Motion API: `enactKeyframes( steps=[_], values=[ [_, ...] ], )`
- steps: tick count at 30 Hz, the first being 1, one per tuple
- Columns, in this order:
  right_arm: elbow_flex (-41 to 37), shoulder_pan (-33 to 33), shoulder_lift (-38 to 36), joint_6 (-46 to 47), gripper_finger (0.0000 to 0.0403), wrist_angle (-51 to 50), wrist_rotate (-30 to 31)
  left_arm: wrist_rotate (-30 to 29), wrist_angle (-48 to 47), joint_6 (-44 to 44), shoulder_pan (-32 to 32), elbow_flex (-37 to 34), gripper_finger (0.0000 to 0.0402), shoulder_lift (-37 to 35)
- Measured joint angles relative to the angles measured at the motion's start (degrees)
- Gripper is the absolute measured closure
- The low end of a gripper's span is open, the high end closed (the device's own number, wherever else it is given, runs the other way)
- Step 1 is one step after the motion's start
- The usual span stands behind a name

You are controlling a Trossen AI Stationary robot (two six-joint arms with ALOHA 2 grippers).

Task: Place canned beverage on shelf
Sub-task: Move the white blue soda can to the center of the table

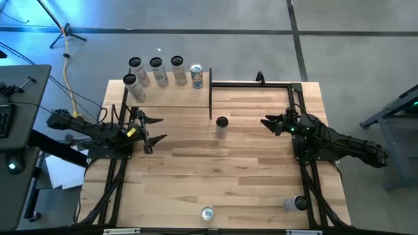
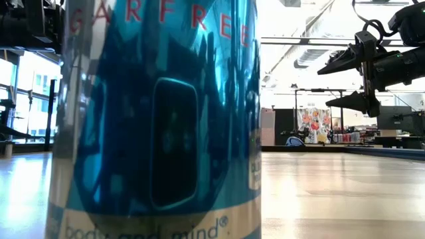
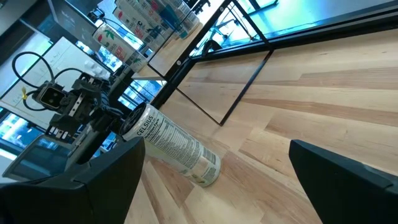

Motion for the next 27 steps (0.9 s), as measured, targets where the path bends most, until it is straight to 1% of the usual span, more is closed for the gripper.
enactKeyframes(
  steps=[9,12,14,16,19,21,24,27],
  values=[
    [0.0,0.0,0.0,0.0,0.0016,0.0,0.0,0.0,0.0,0.0,0.0,0.0,0.0108,0.0],
    [0.0,0.0,0.0,-1.5,0.0016,1.0,3.0,0.0,0.0,0.0,0.0,0.0,0.0108,0.0],
    [0.0,0.0,0.0,-1.8,0.0016,2.4,3.5,0.0,0.0,0.0,0.0,0.0,0.0108,0.0],
    [0.0,0.0,0.0,0.0,0.0016,4.1,0.5,0.0,0.0,0.0,0.0,0.0,0.0108,0.0],
    [0.0,0.5,0.0,3.1,0.0016,9.7,-8.5,0.0,0.0,0.0,0.0,0.0,0.0108,0.0],
    [0.0,1.7,0.0,5.8,0.0016,13.7,-12.6,0.0,0.0,0.0,0.0,0.0,0.0108,0.0],
    [1.4,4.6,0.0,8.6,0.0016,15.4,-13.1,0.0,0.0,0.0,0.0,0.0,0.0108,0.0],
    [4.3,8.2,0.1,6.1,0.0016,15.4,-12.5,0.0,0.0,0.0,0.0,0.0,0.0108,0.0]
  ],
)
